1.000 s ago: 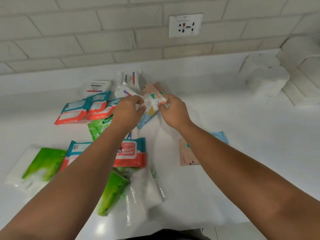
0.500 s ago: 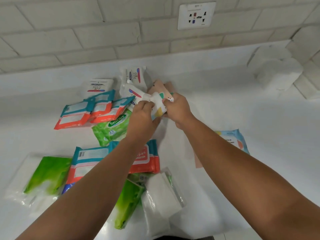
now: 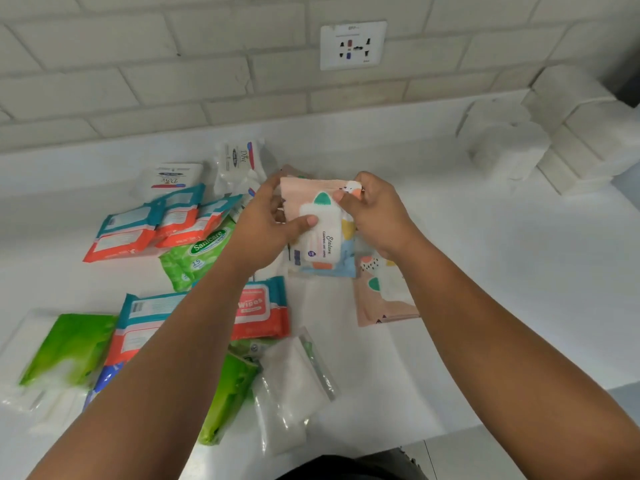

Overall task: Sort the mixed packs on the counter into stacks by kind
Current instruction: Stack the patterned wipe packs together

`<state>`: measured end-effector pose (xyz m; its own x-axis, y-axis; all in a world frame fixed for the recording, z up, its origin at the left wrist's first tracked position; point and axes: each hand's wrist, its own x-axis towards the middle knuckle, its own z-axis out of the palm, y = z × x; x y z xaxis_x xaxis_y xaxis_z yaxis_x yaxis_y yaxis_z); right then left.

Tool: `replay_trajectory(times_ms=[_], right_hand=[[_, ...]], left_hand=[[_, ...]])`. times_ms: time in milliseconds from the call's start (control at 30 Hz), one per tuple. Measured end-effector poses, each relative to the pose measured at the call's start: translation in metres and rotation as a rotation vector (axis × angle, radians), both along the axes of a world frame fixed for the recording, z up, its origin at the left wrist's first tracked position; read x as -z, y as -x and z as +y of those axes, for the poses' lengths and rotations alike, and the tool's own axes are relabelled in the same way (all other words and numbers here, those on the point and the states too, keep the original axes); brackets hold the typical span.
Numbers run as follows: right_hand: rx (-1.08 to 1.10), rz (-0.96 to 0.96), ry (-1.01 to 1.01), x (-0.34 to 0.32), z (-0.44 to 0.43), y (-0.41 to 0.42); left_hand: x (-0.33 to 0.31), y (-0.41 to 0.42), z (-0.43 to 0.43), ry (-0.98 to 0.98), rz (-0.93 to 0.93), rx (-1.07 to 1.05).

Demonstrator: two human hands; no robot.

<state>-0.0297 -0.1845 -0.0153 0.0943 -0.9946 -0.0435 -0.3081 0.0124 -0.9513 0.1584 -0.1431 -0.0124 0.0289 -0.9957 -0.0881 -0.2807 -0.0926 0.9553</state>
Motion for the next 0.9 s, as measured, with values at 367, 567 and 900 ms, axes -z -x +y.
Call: replay_trajectory(times_ms=[367, 567, 900], right_hand=[[-0.063, -0.305, -0.181, -0.016, 0.046, 0.088], [-0.125, -0.441, -0.378, 0.005, 0.068, 0.124], [0.015, -0.164, -0.25, 0.017, 0.06, 0.154]], left_hand=[[-0.01, 0.08, 0.014, 0.055, 0.37, -0.261], [-0.005, 0.113, 0.03, -0.023, 0.633, -0.495], [0.009, 0.118, 0.058, -0.267, 0.269, -0.265]])
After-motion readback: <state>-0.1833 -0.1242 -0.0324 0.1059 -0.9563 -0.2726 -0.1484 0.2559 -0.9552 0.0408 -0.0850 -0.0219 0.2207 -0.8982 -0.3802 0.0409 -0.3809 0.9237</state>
